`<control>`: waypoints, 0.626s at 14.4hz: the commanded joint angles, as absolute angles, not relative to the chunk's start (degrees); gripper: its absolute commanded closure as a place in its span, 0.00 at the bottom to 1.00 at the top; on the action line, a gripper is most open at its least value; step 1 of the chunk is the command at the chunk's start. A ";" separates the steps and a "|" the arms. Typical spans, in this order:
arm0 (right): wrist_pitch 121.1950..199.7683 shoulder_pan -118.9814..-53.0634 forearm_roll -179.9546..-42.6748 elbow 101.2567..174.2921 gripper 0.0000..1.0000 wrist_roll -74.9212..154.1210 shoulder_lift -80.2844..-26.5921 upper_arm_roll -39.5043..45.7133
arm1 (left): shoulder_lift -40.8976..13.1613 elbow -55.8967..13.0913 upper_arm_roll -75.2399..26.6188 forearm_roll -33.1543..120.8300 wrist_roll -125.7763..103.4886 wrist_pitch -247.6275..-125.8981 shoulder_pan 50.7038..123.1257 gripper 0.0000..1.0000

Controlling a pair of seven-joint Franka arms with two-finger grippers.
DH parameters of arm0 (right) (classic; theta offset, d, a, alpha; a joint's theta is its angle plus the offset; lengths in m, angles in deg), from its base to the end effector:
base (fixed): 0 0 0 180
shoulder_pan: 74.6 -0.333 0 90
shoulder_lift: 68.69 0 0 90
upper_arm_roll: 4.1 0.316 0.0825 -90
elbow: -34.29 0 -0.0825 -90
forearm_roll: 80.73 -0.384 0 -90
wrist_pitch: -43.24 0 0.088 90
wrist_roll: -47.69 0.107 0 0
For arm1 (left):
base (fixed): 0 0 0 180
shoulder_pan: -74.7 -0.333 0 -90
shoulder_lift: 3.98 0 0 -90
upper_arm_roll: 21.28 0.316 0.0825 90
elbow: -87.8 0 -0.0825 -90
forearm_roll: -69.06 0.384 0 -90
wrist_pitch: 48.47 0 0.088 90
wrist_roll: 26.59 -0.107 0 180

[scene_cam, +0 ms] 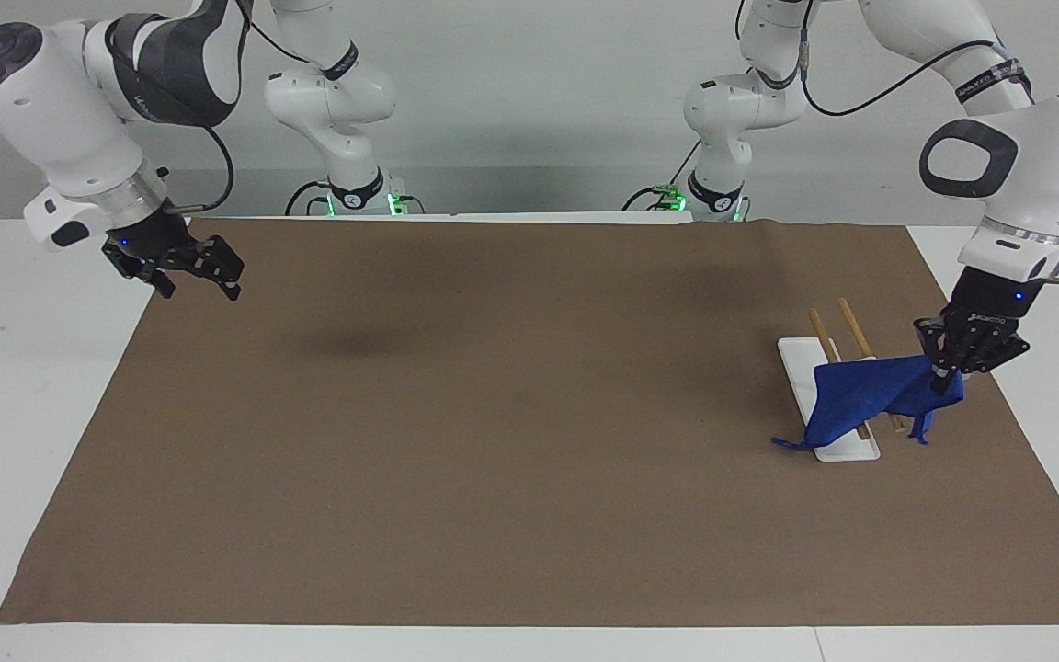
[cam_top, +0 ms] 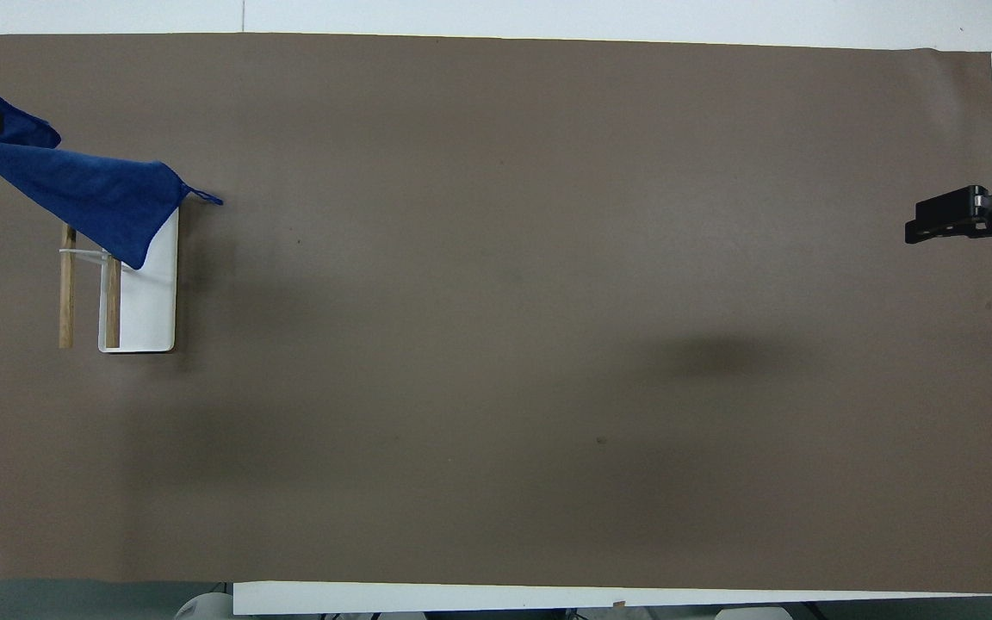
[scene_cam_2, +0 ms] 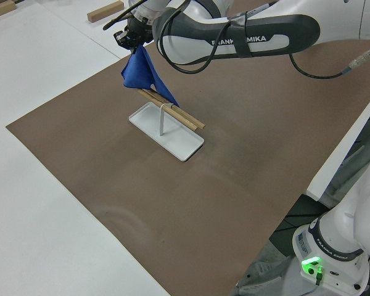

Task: Right arm passes towel to left arm to hang
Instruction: 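Lower the towel onto the rack dowels and open the left gripper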

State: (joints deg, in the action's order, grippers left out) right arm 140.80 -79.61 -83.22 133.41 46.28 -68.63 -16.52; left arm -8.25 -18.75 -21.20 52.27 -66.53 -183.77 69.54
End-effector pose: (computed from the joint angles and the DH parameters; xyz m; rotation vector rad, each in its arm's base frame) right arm 0.5559 -0.0681 0.5598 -3.0918 0.1718 0.0385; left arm 0.6164 0.0528 0.5222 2.9140 -0.6536 0.7408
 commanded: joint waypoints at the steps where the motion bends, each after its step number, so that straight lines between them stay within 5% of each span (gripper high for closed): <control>1: 140.27 -79.70 -81.96 132.90 0.00 47.25 -67.90 -16.31 | -8.73 -17.15 -21.55 51.05 -76.65 -182.06 67.93 1.00; 9: 140.09 -79.78 -81.60 133.25 0.00 47.07 -68.69 -16.31 | -6.98 -18.73 -21.20 51.13 -86.78 -172.58 65.47 0.94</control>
State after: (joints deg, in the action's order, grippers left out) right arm 140.80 -79.61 -82.93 133.29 46.30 -68.16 -16.50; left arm -8.16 -18.57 -21.15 51.50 -84.38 -176.25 66.54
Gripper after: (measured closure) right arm 0.000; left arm 0.974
